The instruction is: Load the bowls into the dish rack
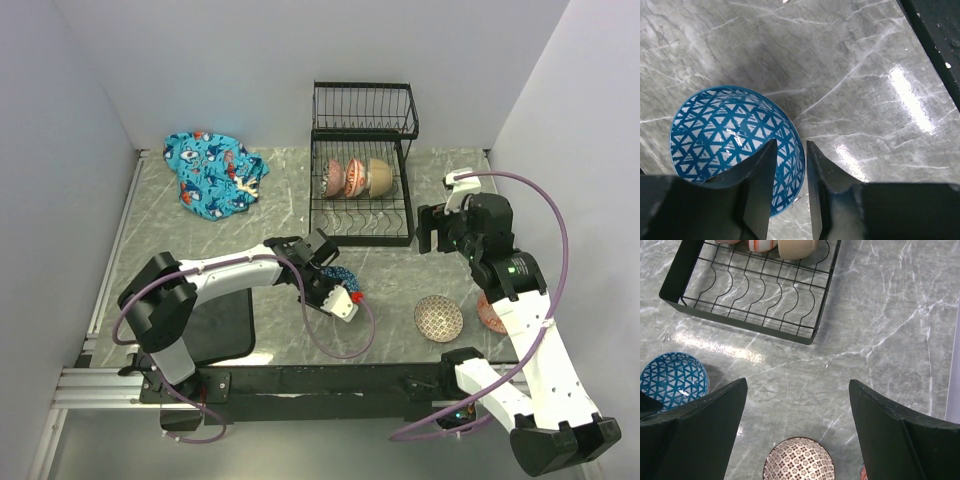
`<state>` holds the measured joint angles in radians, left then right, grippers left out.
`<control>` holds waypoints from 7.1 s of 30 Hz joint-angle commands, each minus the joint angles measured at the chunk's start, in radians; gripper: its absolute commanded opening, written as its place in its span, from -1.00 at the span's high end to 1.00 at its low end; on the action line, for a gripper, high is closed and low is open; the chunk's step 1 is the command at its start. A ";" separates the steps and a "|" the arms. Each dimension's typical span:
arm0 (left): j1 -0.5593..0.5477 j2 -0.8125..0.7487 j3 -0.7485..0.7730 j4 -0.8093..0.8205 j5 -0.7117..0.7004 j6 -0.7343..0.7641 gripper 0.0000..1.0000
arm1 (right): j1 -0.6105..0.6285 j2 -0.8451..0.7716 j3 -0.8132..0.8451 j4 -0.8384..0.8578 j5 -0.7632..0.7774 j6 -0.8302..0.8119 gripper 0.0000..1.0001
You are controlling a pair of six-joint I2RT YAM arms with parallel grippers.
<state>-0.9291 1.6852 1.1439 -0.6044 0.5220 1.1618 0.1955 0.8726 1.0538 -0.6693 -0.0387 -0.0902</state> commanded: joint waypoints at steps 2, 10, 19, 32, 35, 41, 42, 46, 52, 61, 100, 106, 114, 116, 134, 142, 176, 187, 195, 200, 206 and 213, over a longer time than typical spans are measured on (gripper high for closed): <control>-0.008 0.007 0.037 -0.020 0.023 -0.013 0.32 | -0.010 -0.020 -0.005 0.028 -0.013 0.013 -0.80; -0.014 0.041 0.031 -0.009 0.021 -0.054 0.39 | -0.014 -0.018 0.000 0.028 -0.020 0.018 -0.80; -0.019 0.027 0.043 0.012 0.027 -0.143 0.80 | -0.025 -0.021 0.009 0.027 -0.015 0.033 -0.79; 0.126 0.167 0.657 0.017 0.241 -0.578 0.98 | -0.057 -0.018 0.012 0.042 0.037 0.029 -0.77; 0.196 0.203 0.656 0.326 0.363 -1.024 0.98 | -0.077 -0.020 0.005 0.040 0.037 0.040 -0.76; 0.266 0.295 0.508 1.185 0.334 -1.929 0.98 | -0.113 -0.011 0.006 0.036 0.037 0.050 -0.75; 0.268 0.316 0.510 1.212 0.311 -2.009 0.98 | -0.116 -0.007 0.008 0.036 0.037 0.050 -0.76; 0.248 0.387 0.566 1.239 0.219 -2.116 0.98 | -0.133 0.014 0.018 0.036 0.037 0.050 -0.75; 0.237 0.485 0.620 1.226 0.035 -2.258 0.98 | -0.160 0.043 0.026 0.025 0.037 0.060 -0.75; 0.223 0.587 0.686 1.098 -0.117 -2.467 0.98 | -0.191 0.111 0.048 0.014 0.019 0.081 -0.74; 0.268 0.647 0.657 0.928 -0.209 -2.559 0.85 | -0.219 0.203 0.077 0.025 -0.010 0.075 -0.74; 0.273 0.619 0.629 0.940 -0.209 -2.527 0.33 | -0.220 0.193 0.091 0.019 -0.007 0.061 -0.74; 0.279 0.555 0.616 0.942 -0.191 -2.460 -0.25 | -0.220 0.152 0.089 -0.003 -0.003 0.053 -0.74; 0.285 0.515 0.596 0.936 -0.177 -2.424 -0.27 | -0.220 0.140 0.086 -0.010 -0.001 0.041 -0.73; 0.509 -0.045 0.116 0.793 -0.007 -2.133 -0.37 | 0.053 0.213 0.035 -0.282 -0.131 0.159 -0.68; 0.634 -0.163 -0.030 0.758 -0.008 -2.107 -0.37 | 0.055 0.297 0.006 -0.378 -0.079 0.399 -0.52; 0.805 -0.096 0.014 0.750 0.007 -2.165 -0.37 | 0.131 0.444 -0.242 -0.360 0.010 0.560 0.44; 0.835 -0.142 -0.022 0.759 0.016 -2.190 -0.38 | 0.450 0.431 -0.058 -0.256 -0.069 0.453 1.00; 0.891 -0.216 -0.058 0.750 0.026 -2.144 -0.38 | 0.676 0.520 0.057 -0.142 -0.004 0.302 1.00; 0.924 -0.260 -0.091 0.742 0.042 -2.128 -0.39 | 0.781 0.557 0.055 -0.112 0.074 0.170 1.00; 0.955 -0.314 -0.167 0.810 0.061 -2.159 -0.40 | 0.903 0.588 0.061 -0.078 0.259 0.001 1.00; 0.967 -0.329 -0.205 0.830 0.090 -2.173 -0.40 | 0.935 0.692 0.113 -0.050 0.322 -0.124 1.00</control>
<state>0.0319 1.3987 0.9455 0.1646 0.5732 -1.0046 1.1255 1.5135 1.0950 -0.7795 0.1841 -0.1040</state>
